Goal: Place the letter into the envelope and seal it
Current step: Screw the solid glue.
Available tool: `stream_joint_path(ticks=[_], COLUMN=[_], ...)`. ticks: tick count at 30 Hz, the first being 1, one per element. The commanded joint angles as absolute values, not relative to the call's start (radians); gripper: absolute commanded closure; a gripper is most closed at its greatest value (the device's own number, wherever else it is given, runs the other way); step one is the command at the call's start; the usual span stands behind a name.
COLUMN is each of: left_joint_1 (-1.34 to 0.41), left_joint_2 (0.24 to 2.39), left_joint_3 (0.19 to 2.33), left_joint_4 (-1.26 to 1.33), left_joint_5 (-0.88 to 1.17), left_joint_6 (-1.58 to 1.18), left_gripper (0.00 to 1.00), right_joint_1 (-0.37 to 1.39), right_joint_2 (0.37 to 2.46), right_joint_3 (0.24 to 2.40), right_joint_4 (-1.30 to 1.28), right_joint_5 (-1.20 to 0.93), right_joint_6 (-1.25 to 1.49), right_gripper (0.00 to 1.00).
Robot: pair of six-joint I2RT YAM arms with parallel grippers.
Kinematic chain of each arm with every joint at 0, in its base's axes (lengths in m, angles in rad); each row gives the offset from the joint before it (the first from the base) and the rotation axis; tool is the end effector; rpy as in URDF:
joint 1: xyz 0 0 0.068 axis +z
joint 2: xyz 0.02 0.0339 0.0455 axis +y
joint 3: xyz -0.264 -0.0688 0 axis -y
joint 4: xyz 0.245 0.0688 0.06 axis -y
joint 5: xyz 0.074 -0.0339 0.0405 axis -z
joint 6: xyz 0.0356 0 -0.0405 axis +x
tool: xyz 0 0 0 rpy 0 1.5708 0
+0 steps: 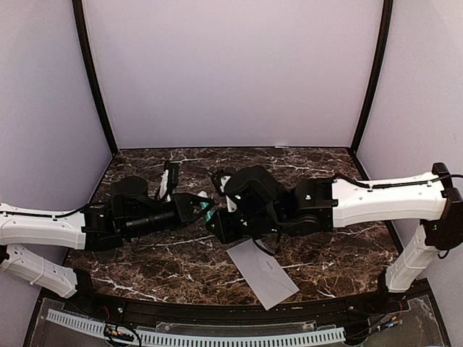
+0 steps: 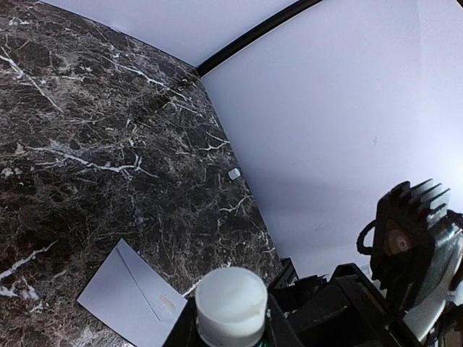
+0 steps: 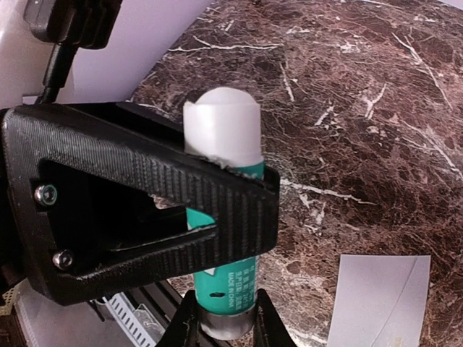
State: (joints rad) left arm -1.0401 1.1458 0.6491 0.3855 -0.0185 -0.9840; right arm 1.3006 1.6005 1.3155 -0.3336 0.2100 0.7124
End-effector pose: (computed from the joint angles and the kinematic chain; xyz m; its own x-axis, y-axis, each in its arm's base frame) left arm 0.1342 -0.2274 0.2779 -0.7414 -0.3816 -0.5520 0.4255 0.3687 -0.8264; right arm 0.1055 0.3531 0.3030 -0.7036 -0.1453 -0.6956 -0.5778 0.6867 0.4410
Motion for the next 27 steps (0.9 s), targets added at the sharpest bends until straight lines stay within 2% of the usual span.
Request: stream_joint_path(ticks=[1, 10, 13, 17, 21, 23, 27], left_joint_1=[-1.060, -1.059, -1.055, -1.020, -0.984, -0.979, -0.975], left_joint_2=[1.170, 1.202, 1.186, 1.128, 1.073, 1.052, 1.022], left_joint_3=[0.622, 0.635, 0.634, 0.626, 0.623, 0.629, 0.629], left_joint_4=[0.395, 0.418, 0.416, 0.359, 0.341, 0.338, 0.377], left_joint_5=[0.023, 0.053, 0.063, 0.083, 0.155, 0.183, 0.253], left_joint_6=[-1.051, -1.053, -1.032, -1.004, -0.961, -0.931, -0.896], left_gripper=[1.00, 1.00, 1.00, 1.00, 1.00, 1.00, 1.00], right_joint_1=[1.305, 1.319, 1.319, 1.319, 1.315, 1.310, 1.294], right_joint_2=[1.679, 1.677, 1.635, 1.548, 1.424, 1.376, 1.284], right_joint_3=[1.440, 1.445, 1.390, 1.291, 1.138, 1.083, 0.981], right_joint_4=[-0.389, -0.386, -0.339, -0.288, -0.139, -0.070, 0.063], right_joint_5=[0.427, 0.429, 0.389, 0.322, 0.116, 0.035, -0.046], right_joint_6=[0.752, 0.762, 0.717, 0.675, 0.596, 0.584, 0.622], right_gripper=[0.97, 0.91, 0.80, 0.59, 0.39, 0.33, 0.29])
